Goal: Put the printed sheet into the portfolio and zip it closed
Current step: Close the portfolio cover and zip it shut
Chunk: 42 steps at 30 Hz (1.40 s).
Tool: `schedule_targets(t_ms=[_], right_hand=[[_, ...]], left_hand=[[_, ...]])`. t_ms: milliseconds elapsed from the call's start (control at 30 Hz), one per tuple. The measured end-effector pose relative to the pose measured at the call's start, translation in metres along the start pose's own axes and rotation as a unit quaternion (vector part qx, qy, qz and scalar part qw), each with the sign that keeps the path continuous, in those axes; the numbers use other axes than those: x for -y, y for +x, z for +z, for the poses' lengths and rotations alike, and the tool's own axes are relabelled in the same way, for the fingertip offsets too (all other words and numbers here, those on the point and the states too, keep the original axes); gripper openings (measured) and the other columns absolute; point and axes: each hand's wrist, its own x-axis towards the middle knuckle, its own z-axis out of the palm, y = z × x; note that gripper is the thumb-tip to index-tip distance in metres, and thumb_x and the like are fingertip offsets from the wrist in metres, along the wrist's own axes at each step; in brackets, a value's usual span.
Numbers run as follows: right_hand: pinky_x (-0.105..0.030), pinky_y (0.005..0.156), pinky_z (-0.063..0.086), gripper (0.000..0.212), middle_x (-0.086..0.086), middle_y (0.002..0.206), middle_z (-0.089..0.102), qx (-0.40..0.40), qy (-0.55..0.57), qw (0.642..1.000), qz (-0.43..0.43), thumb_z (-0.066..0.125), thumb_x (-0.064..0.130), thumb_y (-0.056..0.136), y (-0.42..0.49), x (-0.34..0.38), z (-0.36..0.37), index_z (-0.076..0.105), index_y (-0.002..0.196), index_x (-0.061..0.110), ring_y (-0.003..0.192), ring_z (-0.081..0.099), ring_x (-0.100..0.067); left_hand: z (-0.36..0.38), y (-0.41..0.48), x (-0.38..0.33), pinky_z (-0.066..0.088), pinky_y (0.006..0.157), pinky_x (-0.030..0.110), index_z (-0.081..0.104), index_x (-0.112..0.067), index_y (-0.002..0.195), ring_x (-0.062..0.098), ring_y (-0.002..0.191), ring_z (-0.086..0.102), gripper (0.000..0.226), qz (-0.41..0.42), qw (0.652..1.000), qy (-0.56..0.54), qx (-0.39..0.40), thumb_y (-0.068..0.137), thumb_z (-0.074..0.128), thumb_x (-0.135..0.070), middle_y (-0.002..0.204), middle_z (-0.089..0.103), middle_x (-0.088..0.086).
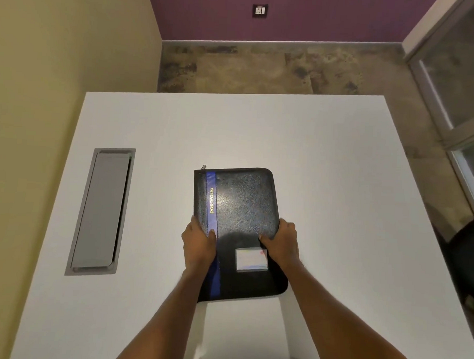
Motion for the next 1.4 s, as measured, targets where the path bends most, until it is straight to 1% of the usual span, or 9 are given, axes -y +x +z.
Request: schedule_targets(t_ms=[133,233,333,533,700,867,1200,1333,1400], right_hand=[[-0.049,0.092,0.056,0.062,-0.016,0.117,0.055,-0.009,0.028,0.999,0.019,0.088,0.028,0.071,0.017,0.012,-0.008,0.058,0.121,0.006,0.111,0.059,-0.037],[-0.049,0.093,0.055,0.066,-0.017,0.119,0.054,-0.003,0.022,1.0,0.021,0.092,0.026,0.069,0.019,0.017,-0.008,0.056,0.12,0.003,0.11,0.058,-0.036],[-0.046,0.087,0.056,0.059,-0.014,0.115,0.053,-0.015,0.046,0.999,0.019,0.088,0.021,0.068,0.024,0.034,-0.007,0.056,0.115,0.004,0.108,0.059,-0.034],[-0.046,0.091,0.054,0.064,-0.012,0.116,0.052,-0.03,0.068,0.997,-0.027,0.092,0.022,0.068,0.045,0.096,0.003,0.053,0.117,0.006,0.108,0.058,-0.034],[-0.045,0.095,0.053,0.064,-0.012,0.12,0.051,-0.028,0.065,0.996,-0.054,0.091,0.025,0.073,0.072,0.151,0.019,0.052,0.121,0.007,0.112,0.057,-0.033],[-0.045,0.096,0.053,0.066,-0.011,0.122,0.052,-0.023,0.042,0.997,-0.064,0.091,0.03,0.074,0.096,0.189,0.032,0.05,0.121,0.008,0.113,0.057,-0.032],[-0.044,0.103,0.048,0.069,-0.014,0.129,0.05,0.007,0.015,0.999,-0.036,0.088,0.03,0.077,0.121,0.202,0.045,0.048,0.128,0.006,0.122,0.053,-0.033],[-0.043,0.105,0.046,0.067,-0.014,0.132,0.047,0.019,-0.017,0.999,-0.048,0.085,0.03,0.081,0.119,0.202,0.048,0.046,0.13,0.006,0.126,0.049,-0.033],[-0.043,0.103,0.046,0.065,-0.014,0.132,0.046,0.026,-0.041,0.997,-0.065,0.084,0.026,0.081,0.113,0.203,0.048,0.045,0.13,0.007,0.126,0.048,-0.032]], left_hand=[[-0.005,0.025,-0.009,0.058,0.084,0.05,0.06,-0.003,0.11,0.04,0.096,0.066,0.039,-0.076,0.994,-0.07,-0.027,0.081,0.078,-0.024,0.105,0.065,0.018],[-0.008,0.035,-0.013,0.061,0.076,0.041,0.068,-0.003,0.106,0.036,0.087,0.07,0.037,-0.102,0.991,-0.083,-0.011,0.073,0.082,-0.011,0.097,0.071,0.014],[-0.019,0.048,-0.015,0.059,0.065,0.036,0.069,-0.003,0.103,0.035,0.08,0.072,0.036,-0.096,0.99,-0.103,-0.026,0.069,0.079,0.001,0.09,0.072,0.013],[-0.061,0.103,-0.019,0.064,0.074,0.042,0.07,-0.007,0.106,0.031,0.079,0.073,0.044,-0.064,0.991,-0.095,-0.074,0.066,0.086,-0.004,0.093,0.075,0.012],[-0.099,0.153,-0.029,0.057,0.07,0.031,0.071,-0.006,0.11,0.027,0.075,0.071,0.044,-0.079,0.987,-0.108,-0.09,0.07,0.086,0.002,0.092,0.075,0.011],[-0.115,0.207,-0.019,0.064,0.078,0.047,0.072,-0.007,0.106,0.028,0.079,0.074,0.04,-0.098,0.987,-0.103,-0.075,0.069,0.089,0.0,0.092,0.076,0.014],[-0.11,0.244,-0.012,0.062,0.086,0.047,0.071,-0.002,0.113,0.031,0.091,0.072,0.042,-0.109,0.989,-0.085,-0.057,0.074,0.088,-0.003,0.106,0.074,0.014],[-0.107,0.23,-0.015,0.062,0.082,0.048,0.068,-0.001,0.11,0.037,0.092,0.071,0.036,-0.065,0.995,-0.022,-0.078,0.078,0.079,-0.012,0.105,0.072,0.018],[-0.105,0.218,-0.014,0.06,0.087,0.049,0.064,-0.002,0.115,0.039,0.099,0.068,0.036,-0.032,0.997,-0.003,-0.074,0.084,0.07,-0.018,0.111,0.07,0.019]])
